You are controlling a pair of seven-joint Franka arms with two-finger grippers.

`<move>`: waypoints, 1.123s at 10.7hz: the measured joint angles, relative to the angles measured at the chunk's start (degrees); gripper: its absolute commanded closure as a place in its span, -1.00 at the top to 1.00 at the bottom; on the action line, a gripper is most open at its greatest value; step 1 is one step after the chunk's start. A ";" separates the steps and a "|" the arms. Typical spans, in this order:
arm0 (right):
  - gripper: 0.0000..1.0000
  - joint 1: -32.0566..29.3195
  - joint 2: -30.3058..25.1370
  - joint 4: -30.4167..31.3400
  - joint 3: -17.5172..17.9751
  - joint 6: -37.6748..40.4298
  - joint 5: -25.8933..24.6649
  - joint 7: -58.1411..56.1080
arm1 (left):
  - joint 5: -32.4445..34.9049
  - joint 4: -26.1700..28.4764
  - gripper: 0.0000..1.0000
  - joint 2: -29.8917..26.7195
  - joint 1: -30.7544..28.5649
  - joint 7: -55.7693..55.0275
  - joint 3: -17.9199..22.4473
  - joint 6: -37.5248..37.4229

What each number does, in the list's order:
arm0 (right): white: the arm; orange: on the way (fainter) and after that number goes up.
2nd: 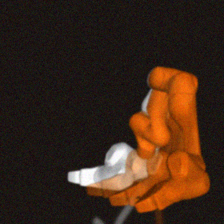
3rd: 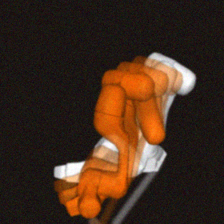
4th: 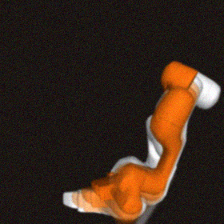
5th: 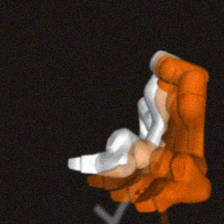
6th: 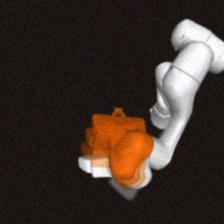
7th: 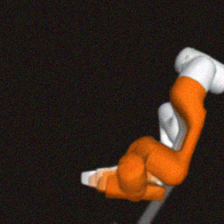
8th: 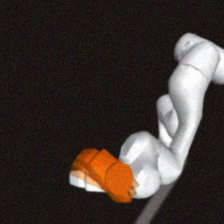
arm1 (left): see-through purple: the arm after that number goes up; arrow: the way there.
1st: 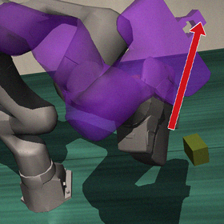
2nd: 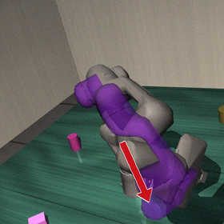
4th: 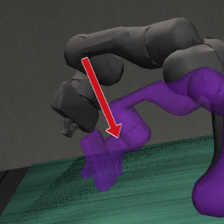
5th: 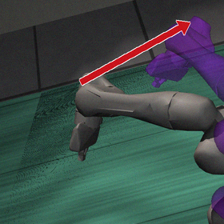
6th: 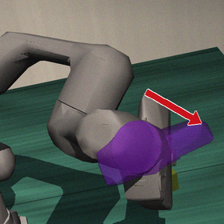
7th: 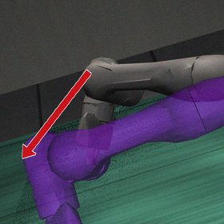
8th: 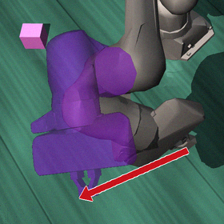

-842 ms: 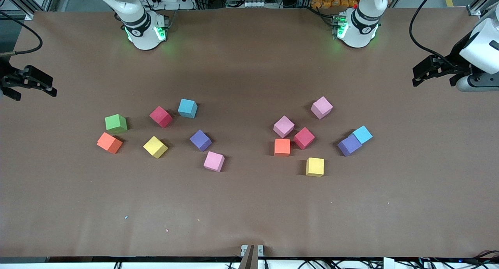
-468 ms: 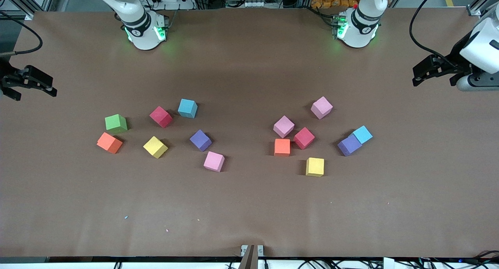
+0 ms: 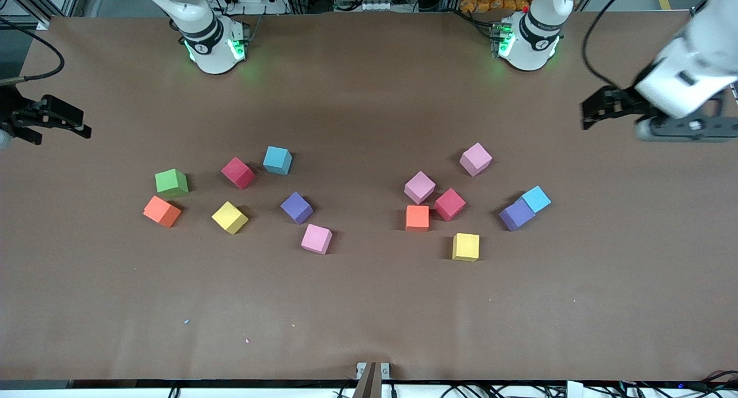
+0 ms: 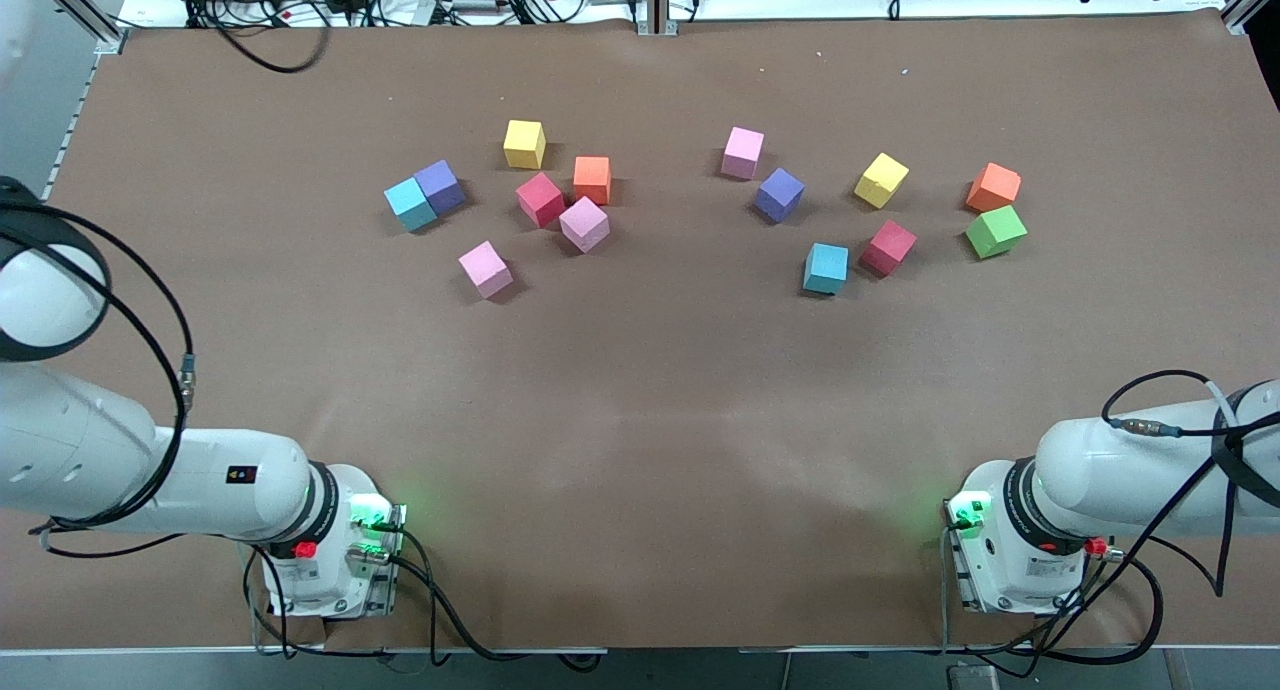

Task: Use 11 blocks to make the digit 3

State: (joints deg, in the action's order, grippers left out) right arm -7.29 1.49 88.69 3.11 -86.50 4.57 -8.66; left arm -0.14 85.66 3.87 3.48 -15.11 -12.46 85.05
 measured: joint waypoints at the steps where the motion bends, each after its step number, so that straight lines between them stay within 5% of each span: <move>1: 1.00 0.01 0.70 0.52 0.02 -0.20 0.28 -0.01 | -0.01 0.39 1.00 1.79 1.99 -5.66 -1.23 1.14; 12: 1.00 15.38 3.13 21.82 0.93 -14.20 -0.98 -0.35 | -0.01 6.65 1.00 23.93 18.72 -54.17 -2.72 27.69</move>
State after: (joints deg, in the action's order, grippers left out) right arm 8.10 4.61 110.50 4.04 -100.70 3.59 -9.01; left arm -0.15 92.32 27.79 22.21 -69.28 -15.18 112.73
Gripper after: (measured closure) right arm 0.000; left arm 0.000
